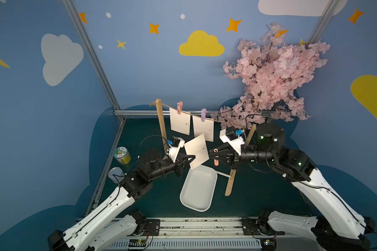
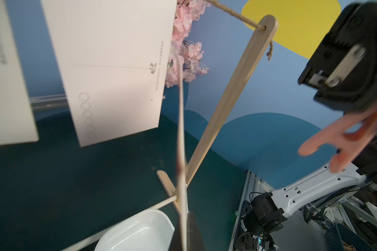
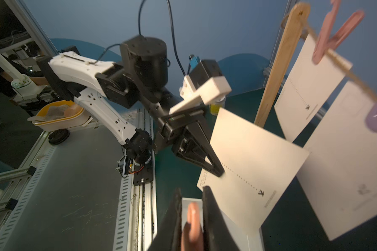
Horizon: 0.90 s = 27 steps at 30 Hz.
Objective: Remove the postcards from the strings
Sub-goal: Place the postcard at the center of the board.
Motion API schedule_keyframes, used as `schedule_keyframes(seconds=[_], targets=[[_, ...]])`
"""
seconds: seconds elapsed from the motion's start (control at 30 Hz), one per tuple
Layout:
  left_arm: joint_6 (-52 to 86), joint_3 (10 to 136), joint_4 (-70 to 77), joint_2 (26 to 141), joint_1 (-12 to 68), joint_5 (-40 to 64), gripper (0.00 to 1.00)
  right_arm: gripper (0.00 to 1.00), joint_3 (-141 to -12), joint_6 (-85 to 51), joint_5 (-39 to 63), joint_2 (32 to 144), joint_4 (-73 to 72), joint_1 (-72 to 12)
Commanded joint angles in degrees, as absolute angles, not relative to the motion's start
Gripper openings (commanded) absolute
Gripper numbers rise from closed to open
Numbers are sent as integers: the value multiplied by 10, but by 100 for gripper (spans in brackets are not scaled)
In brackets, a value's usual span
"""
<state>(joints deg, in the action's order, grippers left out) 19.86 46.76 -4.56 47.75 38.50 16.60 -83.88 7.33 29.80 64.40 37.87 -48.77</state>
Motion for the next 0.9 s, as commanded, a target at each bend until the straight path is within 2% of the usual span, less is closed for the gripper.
schedule_keyframes(seconds=[0.0, 0.33, 0.87], targets=[[239, 438, -125, 437, 379, 95, 3, 0, -782, 47, 255, 637, 344, -508], [343, 351, -204, 367, 368, 22, 3, 0, -588, -80, 291, 638, 196, -513], [412, 288, -273, 374, 359, -48, 6, 0, -488, -142, 270, 767, 116, -512]])
